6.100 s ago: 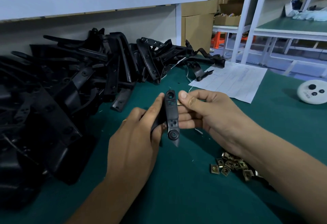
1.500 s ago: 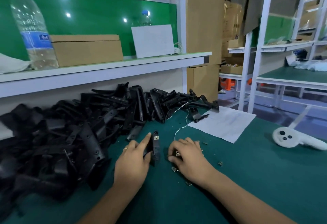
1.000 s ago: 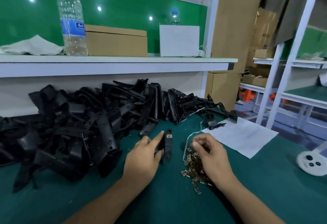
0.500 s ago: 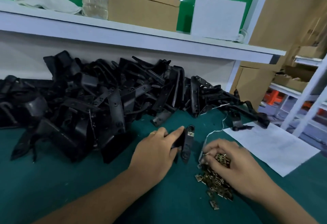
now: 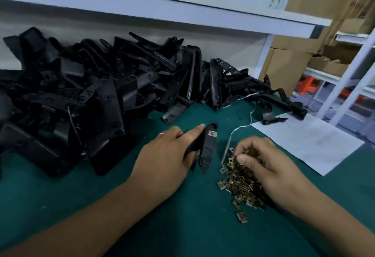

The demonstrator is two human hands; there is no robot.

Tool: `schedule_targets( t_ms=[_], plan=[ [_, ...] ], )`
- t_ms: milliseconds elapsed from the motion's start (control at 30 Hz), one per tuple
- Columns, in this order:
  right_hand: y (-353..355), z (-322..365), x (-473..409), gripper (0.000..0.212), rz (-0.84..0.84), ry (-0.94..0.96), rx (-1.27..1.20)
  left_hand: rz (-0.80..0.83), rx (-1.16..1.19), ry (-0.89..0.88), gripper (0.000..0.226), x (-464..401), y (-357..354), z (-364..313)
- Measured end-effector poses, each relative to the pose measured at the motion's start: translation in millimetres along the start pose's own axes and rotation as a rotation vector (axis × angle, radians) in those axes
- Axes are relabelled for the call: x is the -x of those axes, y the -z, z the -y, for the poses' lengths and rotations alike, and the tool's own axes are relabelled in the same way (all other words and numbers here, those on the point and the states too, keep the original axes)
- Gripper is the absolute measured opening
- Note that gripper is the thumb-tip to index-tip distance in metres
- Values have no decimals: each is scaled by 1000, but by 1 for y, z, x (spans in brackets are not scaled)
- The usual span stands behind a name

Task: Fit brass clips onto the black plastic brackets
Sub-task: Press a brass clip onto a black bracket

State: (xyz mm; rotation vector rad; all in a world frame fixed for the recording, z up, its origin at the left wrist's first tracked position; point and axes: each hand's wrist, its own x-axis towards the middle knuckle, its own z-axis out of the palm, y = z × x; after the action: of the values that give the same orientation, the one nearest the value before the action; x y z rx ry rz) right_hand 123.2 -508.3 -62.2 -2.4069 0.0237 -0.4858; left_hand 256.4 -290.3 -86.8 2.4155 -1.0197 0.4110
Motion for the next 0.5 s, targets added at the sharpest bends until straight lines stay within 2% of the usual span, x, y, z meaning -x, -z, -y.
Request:
schedule_targets(
  t_ms=[167,367,433,500],
  plan=[
    [-5,-7,0,8,49,-37,-4,25,-16,-7,66,0,0,-1],
    [-1,4,-2,8,-58,33,-22,49,23,-40,66,2,6,-3],
    [-2,7,-3,8,-90,40,-70,5,59,-59,65,2,9,-5],
    [-5,9,-3,13,-132,15,-218,-92,156,-75,57,3,9,-6]
  ],
)
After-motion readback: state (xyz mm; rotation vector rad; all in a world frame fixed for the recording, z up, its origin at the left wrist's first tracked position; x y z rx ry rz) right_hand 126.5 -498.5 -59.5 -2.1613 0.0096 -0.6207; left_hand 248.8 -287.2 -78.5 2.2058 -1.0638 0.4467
